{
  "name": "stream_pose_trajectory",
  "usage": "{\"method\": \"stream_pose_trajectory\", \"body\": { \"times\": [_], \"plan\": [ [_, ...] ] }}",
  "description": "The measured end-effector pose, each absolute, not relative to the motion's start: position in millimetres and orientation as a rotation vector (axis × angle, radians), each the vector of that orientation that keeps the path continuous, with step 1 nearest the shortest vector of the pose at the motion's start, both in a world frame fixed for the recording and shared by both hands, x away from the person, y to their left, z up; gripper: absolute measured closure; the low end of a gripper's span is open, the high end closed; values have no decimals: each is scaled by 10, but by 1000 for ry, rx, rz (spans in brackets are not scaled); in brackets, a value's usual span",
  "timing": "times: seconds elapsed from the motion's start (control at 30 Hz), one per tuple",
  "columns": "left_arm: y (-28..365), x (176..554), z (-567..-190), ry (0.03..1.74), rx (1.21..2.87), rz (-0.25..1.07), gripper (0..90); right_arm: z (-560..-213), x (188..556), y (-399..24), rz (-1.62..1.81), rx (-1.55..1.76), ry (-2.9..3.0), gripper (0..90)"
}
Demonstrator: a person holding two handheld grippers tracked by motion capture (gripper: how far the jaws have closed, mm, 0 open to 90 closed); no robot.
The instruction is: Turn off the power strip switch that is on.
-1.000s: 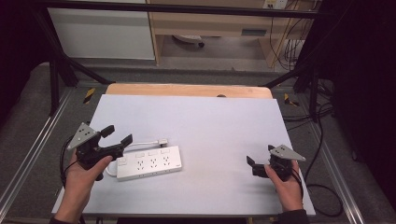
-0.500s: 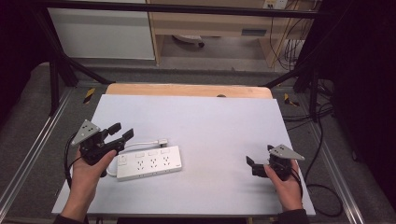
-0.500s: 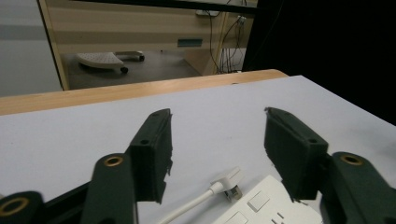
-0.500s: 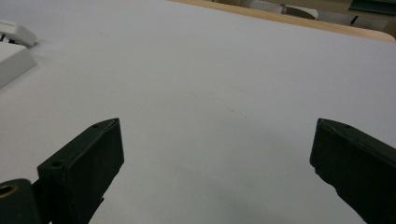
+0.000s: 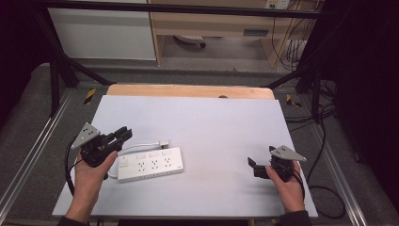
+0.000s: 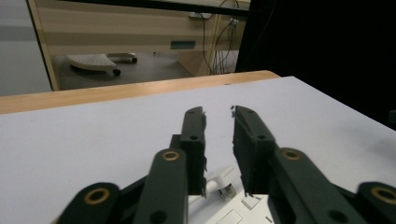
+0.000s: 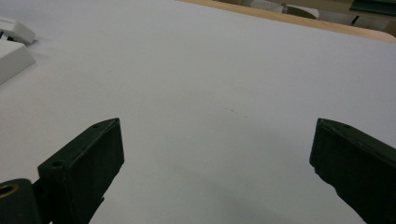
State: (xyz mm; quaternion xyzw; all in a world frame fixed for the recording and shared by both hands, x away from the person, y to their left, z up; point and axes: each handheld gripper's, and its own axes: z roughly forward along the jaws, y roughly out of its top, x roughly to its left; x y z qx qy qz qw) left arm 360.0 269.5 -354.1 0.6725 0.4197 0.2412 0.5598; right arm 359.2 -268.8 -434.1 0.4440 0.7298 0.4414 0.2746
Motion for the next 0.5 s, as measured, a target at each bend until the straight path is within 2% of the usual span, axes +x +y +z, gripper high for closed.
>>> {"method": "stream_pose_trajectory", "body": {
  "times": [0.3,0.5],
  "plan": [
    [2716,3618,-3613,990,1589,561,871,-4350,3598,-2680,1184,1195,1975,35],
    [2707,3629,-3646,980,1603,565,897,-4354,3600,-2670,1182,1188,1981,35]
  ]
}}
